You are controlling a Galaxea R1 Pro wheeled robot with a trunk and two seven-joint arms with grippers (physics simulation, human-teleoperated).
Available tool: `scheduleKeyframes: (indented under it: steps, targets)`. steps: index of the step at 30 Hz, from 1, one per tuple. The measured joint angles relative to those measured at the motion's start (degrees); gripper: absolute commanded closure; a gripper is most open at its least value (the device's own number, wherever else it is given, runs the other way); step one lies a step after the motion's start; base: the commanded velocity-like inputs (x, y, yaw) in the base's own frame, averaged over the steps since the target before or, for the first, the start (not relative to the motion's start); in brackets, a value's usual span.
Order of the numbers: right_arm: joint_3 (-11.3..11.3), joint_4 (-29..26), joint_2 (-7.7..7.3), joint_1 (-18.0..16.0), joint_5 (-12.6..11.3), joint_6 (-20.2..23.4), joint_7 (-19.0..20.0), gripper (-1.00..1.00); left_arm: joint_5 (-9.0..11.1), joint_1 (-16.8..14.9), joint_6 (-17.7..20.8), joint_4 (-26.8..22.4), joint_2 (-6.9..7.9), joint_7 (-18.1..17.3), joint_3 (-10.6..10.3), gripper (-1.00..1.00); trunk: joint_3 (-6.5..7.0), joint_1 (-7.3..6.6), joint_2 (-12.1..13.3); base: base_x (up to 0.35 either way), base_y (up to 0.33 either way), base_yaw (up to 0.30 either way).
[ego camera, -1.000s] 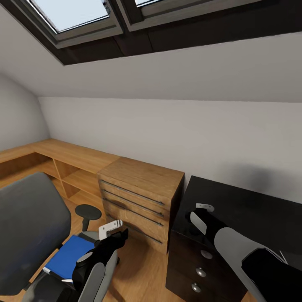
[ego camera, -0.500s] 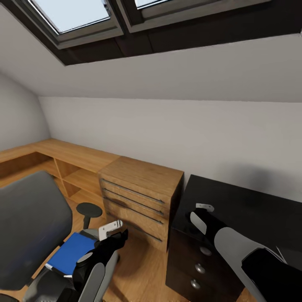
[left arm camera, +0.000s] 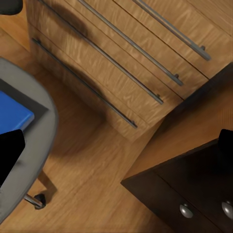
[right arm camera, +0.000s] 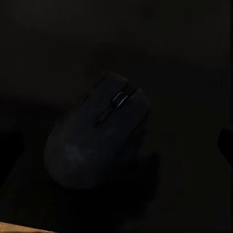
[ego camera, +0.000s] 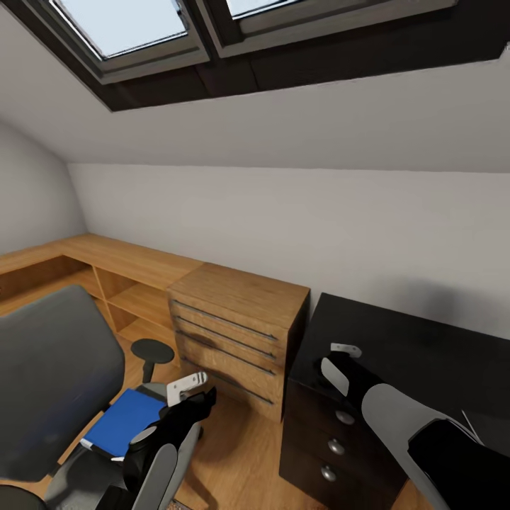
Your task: In the bedroom, organize the workspace by keeping the computer under the desk, ensuring the monitor is on the desk, placing the keyboard on the desk next to the monitor, placing the mouse on the desk next to the keyboard, moving the folder from the swivel chair onto the desk next to the mouse, stacking the notebook on top of the folder with the pen on top of the notebook, and positioning the swivel chair next to the desk.
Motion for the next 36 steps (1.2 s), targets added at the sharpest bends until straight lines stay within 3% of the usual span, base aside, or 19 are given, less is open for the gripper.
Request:
scheduleKeyframes:
  steps: [36]
  targets:
    - [-0.1, -0.4, -0.07, 0.0, 0.0, -1.7, 0.0, -1.00, 0.1, 0.0, 0.0, 0.0, -0.08, 0.0, 0.0, -1.00, -0.18, 0.20, -0.4, 0.023, 0.020, 0.000]
